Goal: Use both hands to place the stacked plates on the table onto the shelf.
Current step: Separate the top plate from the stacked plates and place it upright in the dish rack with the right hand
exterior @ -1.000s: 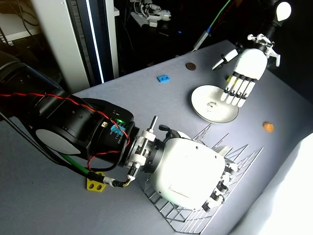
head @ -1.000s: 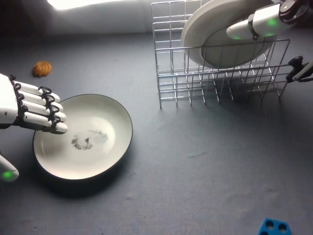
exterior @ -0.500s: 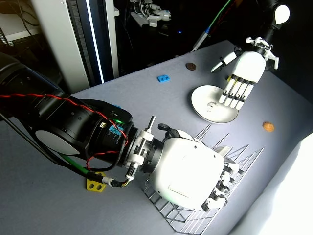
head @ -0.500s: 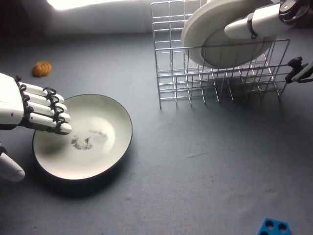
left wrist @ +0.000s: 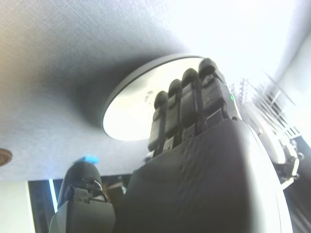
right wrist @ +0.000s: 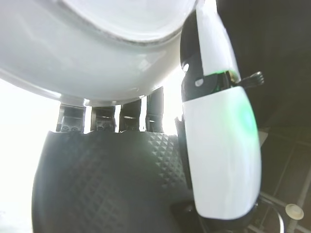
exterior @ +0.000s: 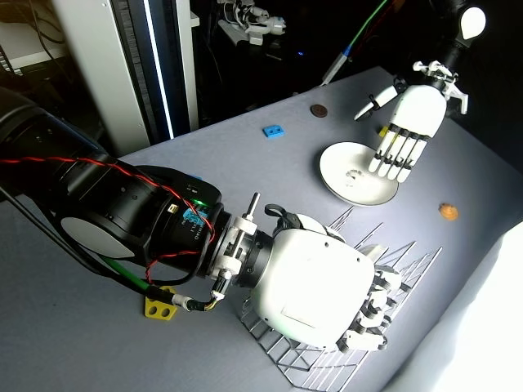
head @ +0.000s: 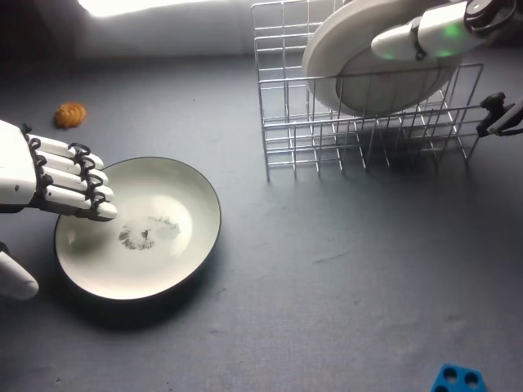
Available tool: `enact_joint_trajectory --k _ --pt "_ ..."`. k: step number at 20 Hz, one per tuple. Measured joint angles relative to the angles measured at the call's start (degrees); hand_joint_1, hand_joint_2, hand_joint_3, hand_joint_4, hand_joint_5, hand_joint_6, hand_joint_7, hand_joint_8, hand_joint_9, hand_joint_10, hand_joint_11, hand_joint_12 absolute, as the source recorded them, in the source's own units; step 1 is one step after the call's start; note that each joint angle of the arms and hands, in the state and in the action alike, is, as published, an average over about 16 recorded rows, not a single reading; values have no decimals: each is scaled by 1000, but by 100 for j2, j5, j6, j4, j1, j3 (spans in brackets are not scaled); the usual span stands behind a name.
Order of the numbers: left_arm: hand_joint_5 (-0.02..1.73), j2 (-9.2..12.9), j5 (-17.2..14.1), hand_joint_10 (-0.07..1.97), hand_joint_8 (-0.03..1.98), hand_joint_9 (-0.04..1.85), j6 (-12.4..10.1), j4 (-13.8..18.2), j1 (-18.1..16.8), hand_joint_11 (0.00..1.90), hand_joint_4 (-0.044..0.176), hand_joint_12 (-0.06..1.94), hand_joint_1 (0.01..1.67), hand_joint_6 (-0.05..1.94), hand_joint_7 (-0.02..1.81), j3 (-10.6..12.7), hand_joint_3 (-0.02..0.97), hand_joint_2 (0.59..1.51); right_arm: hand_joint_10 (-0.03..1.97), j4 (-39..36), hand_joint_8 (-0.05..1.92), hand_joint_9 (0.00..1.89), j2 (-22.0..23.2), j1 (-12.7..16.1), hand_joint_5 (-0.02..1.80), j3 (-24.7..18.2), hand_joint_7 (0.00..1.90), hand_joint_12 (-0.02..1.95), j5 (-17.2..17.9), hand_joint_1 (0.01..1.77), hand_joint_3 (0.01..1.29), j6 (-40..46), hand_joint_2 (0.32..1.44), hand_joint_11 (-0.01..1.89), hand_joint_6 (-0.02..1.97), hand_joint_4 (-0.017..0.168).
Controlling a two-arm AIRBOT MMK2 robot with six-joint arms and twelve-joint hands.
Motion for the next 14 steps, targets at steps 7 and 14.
enact_joint_trajectory --k 7,14 --pt "106 1 -3 9 0 65 1 41 -3 16 -1 81 17 13 92 32 21 1083 721 -13 128 393 2 53 544 0 654 1510 -53 1128 13 -1 1110 99 296 -4" --pt "98 -6 8 7 0 60 4 72 17 17 -1 74 17 12 87 78 21 1083 737 -17 71 266 31 160 463 0 575 1421 -73 1080 13 -1 1142 17 259 -4"
